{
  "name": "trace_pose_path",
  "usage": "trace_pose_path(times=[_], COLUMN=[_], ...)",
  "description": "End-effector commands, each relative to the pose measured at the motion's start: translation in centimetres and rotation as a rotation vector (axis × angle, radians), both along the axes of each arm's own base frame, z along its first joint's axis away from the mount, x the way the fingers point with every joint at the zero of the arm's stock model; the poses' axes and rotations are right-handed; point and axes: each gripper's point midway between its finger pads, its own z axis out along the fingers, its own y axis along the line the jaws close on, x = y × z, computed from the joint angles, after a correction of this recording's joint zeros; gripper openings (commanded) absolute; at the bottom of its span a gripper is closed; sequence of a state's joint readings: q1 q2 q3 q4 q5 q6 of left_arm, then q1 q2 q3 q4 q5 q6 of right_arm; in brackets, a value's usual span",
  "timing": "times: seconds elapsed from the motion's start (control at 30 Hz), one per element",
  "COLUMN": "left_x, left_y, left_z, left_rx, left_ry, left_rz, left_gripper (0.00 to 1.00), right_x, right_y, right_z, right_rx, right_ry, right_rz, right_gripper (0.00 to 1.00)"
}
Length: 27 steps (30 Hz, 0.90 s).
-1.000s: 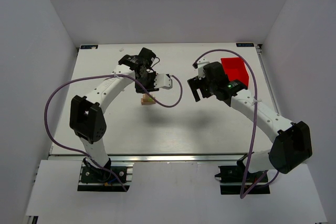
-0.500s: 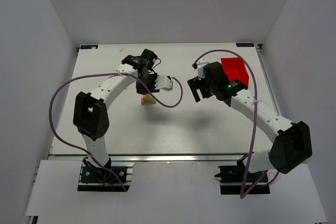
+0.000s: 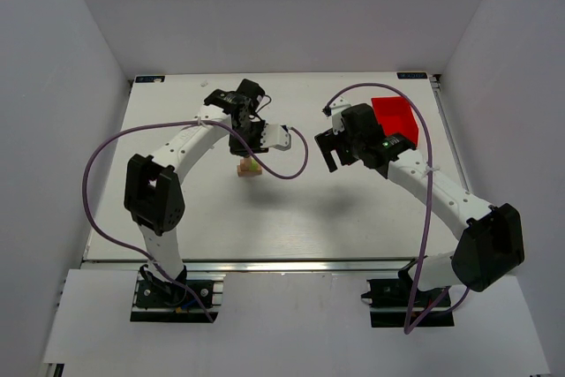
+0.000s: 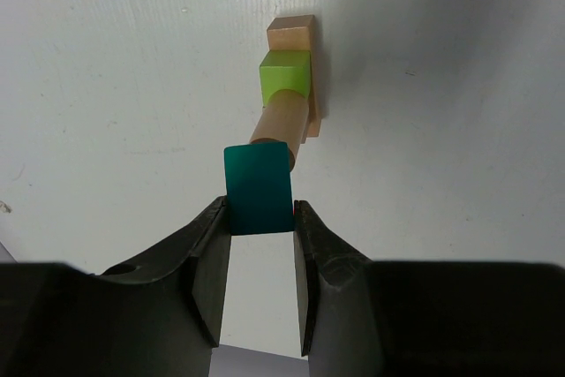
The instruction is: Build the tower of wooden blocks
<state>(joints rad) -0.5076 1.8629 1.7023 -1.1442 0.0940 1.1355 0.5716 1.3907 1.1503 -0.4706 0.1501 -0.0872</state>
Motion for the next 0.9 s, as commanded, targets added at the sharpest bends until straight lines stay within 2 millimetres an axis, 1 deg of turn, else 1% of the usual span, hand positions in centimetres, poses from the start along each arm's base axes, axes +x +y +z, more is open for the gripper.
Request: trace_pose_path(times=[0.0, 0.13, 0.3, 0.43, 0.87], left_x=[-0.3, -0.2, -0.3, -0.4, -0.4], left_y=[-0.5, -0.5, -0.7, -0.7, -0.8], left_z=[1.3, 0.8, 1.0, 0.4, 0.1], left_rx=[-0.034, -0.022, -0.038, -0.023, -0.022], left_ry=[-0.002, -0.003, 0.004, 0.013, 0.022], left_rz=[-0.038, -0.036, -0.043, -0.047, -0.057], left_gripper=[0.00, 0.00, 0.00, 0.00, 0.00], right_x=[0.8, 0.8, 0.7, 0.6, 0.8], right_y=[0.6, 0.8, 0.7, 0.7, 0.7], right_z=[2.0, 1.8, 1.9, 1.7, 1.8], right_rx=[0.021, 0.022, 0.023, 0.018, 0.013], right_ry=[-0.046, -0.036, -0.040, -0.034, -0.038], right_rz=[0.014, 0.021, 0.015, 0.019, 0.018], right_gripper=[0.90, 0.90, 0.89, 0.89, 0.90])
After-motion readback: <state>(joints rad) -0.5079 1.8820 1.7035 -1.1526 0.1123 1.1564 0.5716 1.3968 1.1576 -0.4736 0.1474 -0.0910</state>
